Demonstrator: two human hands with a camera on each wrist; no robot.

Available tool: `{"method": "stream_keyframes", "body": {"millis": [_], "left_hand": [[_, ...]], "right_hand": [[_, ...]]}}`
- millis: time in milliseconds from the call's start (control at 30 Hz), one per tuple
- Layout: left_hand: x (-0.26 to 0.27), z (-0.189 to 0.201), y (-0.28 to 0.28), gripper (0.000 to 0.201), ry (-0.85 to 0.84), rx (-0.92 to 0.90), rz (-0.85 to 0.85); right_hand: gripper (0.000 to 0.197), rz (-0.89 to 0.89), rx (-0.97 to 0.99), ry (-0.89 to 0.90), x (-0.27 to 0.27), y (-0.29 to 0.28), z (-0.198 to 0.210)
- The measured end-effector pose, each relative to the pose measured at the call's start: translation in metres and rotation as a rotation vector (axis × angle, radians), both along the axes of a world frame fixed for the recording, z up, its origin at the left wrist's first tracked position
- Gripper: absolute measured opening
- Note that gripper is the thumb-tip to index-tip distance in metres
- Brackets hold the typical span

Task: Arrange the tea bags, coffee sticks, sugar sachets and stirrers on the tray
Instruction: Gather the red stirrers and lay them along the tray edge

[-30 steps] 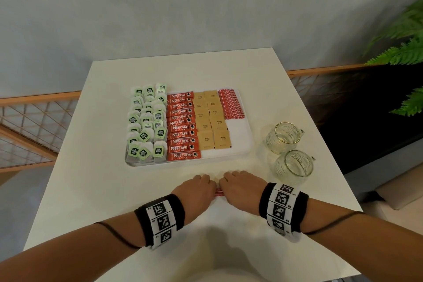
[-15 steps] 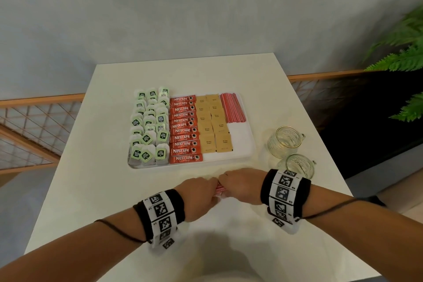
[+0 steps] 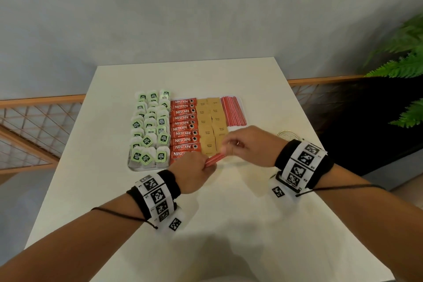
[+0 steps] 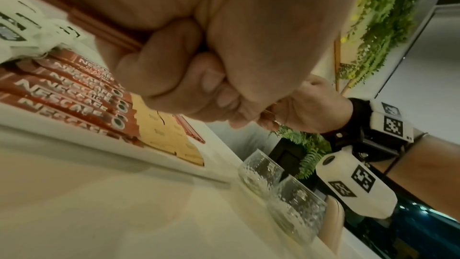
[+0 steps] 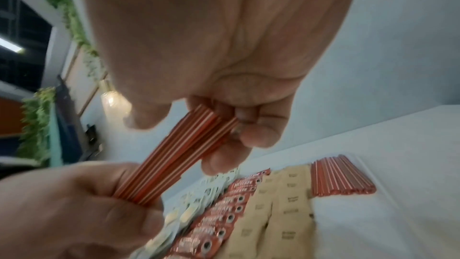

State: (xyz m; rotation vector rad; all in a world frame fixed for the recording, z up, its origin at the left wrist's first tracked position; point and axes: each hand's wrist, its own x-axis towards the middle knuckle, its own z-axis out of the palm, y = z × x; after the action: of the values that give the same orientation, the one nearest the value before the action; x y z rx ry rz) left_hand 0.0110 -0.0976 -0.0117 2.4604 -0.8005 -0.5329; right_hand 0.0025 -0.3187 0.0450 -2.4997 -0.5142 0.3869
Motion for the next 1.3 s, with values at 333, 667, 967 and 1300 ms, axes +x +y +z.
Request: {"method": "stream_keyframes", "body": {"millis": [333,667,967,1300], "left_hand": [[0.006,0.006,-0.026,0.032,-0.001,-0.085,-0.006],[0.002,0.013,-0.023,0.023,0.146,-0.254,-0.049],[0.009,0.024,0.006,0.033,0.592,-0.459,0.104],[0.006,0.026,-0.009,0.019,0.4,-0.315,-0.05]], "right_hand": [[0.06,-0.324,0.219,0.049,-0.003,0.02,-0.009],[0.036,-0.316,0.307,-0.002,-0.009,0.002,-0.012],[0.041,-0.392,0.396,-0.034,-0.006,-0.012,-0.023],[0.043,-0.183,0.349,-0.023,-0.012,0.004,-0.029]]}}
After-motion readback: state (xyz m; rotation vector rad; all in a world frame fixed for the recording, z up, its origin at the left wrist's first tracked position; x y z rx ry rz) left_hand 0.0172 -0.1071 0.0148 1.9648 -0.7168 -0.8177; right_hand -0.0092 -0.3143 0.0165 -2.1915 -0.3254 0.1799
